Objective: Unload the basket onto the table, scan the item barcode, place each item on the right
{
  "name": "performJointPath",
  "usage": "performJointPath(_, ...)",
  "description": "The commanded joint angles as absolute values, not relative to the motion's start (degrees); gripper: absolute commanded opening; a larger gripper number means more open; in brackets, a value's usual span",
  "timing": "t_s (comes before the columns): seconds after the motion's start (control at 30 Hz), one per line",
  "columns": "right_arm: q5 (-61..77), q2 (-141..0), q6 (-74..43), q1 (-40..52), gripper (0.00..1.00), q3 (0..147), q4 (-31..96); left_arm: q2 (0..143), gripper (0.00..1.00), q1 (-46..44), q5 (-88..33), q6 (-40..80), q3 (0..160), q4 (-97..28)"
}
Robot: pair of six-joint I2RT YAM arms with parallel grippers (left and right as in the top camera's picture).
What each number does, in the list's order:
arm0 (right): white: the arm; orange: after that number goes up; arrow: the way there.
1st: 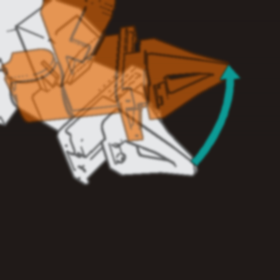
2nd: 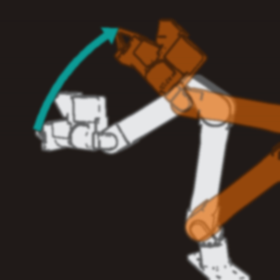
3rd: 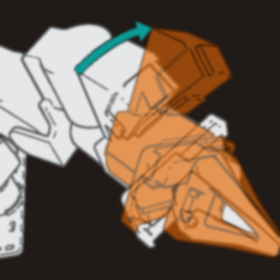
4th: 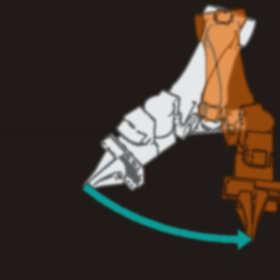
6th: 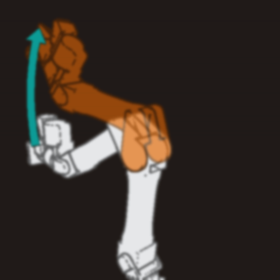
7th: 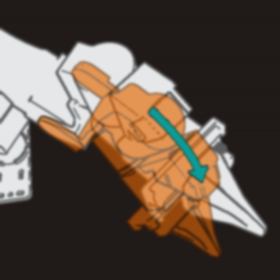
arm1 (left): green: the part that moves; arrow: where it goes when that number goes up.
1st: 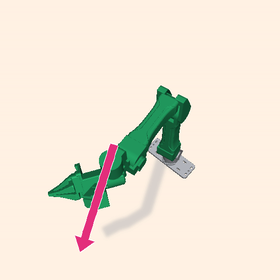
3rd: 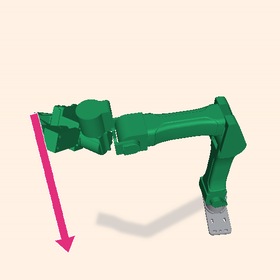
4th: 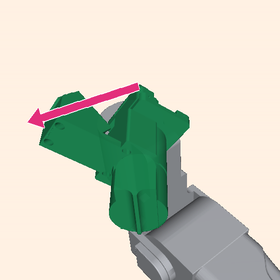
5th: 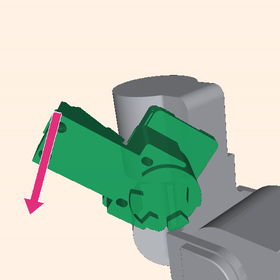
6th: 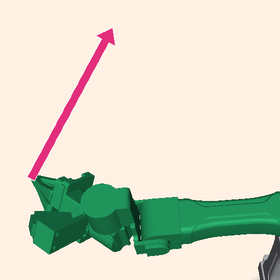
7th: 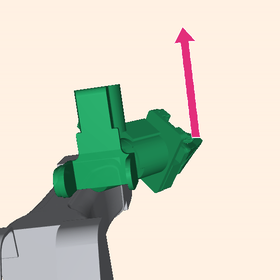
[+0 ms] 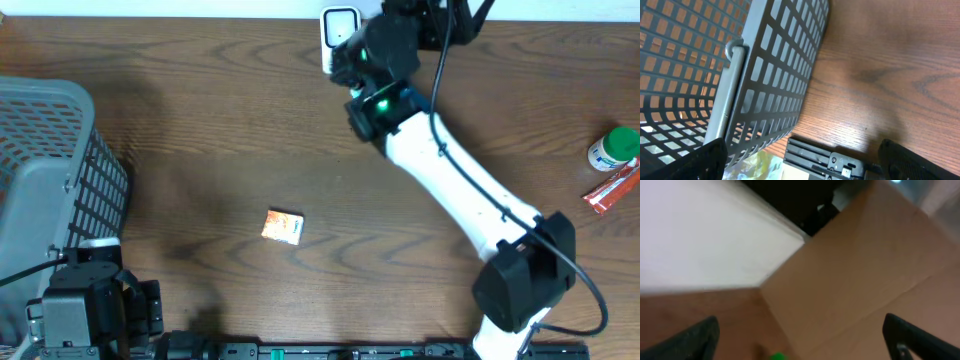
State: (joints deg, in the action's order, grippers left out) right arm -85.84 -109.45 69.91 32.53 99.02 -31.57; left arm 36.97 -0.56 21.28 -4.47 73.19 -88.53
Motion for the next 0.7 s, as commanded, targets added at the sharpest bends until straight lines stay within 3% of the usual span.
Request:
performJointPath(0.0,-80.1,-109.9,77.0,26.3,0.99,98.8,-28.5,36.8,0.96,-0.8,21.4,-4.2,73.3,-88.7)
performJointPath(0.17,-74.2,-109.7,73.9,17.6,0.99,98.8,-25.3,36.8,0.96,-0.8,21.4,-4.2,73.3,-88.7)
performJointPath(0.3,-63.4,-109.7,56.2,11.4,0.99,98.8,1.9,36.8,0.96,-0.8,21.4,-4.2,73.3,-88.7)
performJointPath(0.33,-57.8,-109.7,45.2,9.5,0.99,98.8,14.9,36.8,0.96,-0.8,21.4,-4.2,73.3,-88.7)
performJointPath(0.37,-55.4,-109.7,41.0,8.9,0.99,98.8,19.3,36.8,0.96,-0.8,21.4,-4.2,73.3,-88.7)
performJointPath(0.43,-42.1,-109.7,27.7,6.9,0.99,98.8,33.1,36.8,0.96,-0.8,21.4,-4.2,73.3,-88.7)
performJointPath(0.47,-28.2,-109.7,20.3,5.4,0.99,98.8,39.9,36.8,0.96,-0.8,21.4,-4.2,73.3,-88.7)
performJointPath(0.57,-0.7,-109.8,10.3,3.3,0.99,98.7,46.5,36.8,0.96,-0.8,21.4,-4.2,73.3,-88.7)
performJointPath(0.67,7.3,-109.8,2.9,4.1,0.99,97.7,46.9,36.8,0.96,-0.8,21.4,-4.2,73.3,-88.7)
